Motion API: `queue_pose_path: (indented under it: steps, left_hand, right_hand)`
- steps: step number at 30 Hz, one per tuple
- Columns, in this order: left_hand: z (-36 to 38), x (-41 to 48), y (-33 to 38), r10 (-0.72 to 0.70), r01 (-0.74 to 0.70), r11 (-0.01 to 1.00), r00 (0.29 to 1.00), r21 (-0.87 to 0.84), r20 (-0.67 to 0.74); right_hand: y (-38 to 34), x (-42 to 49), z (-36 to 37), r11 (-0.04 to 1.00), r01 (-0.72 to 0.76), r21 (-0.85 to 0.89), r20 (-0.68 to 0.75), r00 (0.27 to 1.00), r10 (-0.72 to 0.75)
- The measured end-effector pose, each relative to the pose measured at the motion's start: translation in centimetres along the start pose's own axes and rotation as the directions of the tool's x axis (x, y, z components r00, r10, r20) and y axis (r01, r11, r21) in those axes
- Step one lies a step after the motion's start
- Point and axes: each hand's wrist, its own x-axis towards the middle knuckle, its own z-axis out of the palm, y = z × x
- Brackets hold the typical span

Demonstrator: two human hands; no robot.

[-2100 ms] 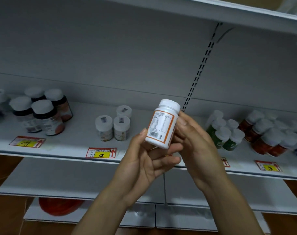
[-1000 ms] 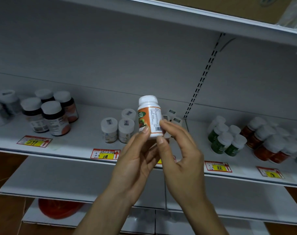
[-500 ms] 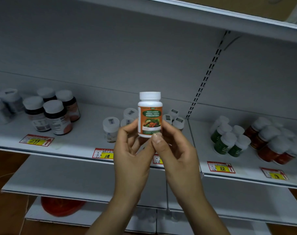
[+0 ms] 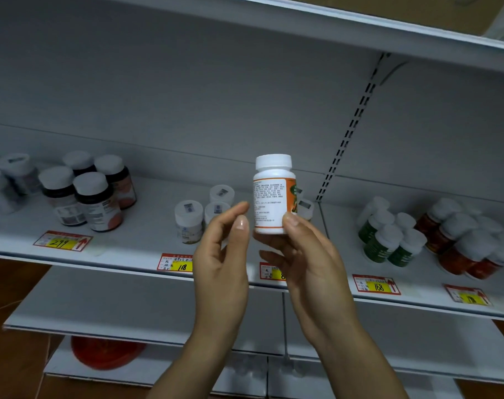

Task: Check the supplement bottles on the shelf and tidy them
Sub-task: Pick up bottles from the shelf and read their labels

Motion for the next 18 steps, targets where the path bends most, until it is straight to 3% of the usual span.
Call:
queue_pose_path:
  steps: [8, 18]
  left_hand:
    - [-0.1, 0.8, 1.0, -0.118, 0.134, 0.989, 0.97, -0.061, 0.212]
    - [-0.9, 1.3, 0.9, -0.183, 0.218, 0.975, 0.906, -0.051, 0.381]
  right_hand:
    - [0.1, -0.2, 0.4, 0.997, -0.023, 0.073, 0.055, 0.998, 0.019]
    - [0.0, -0.2, 0.6, 0.887, -0.238, 0.395, 0.216, 0.963, 0.162]
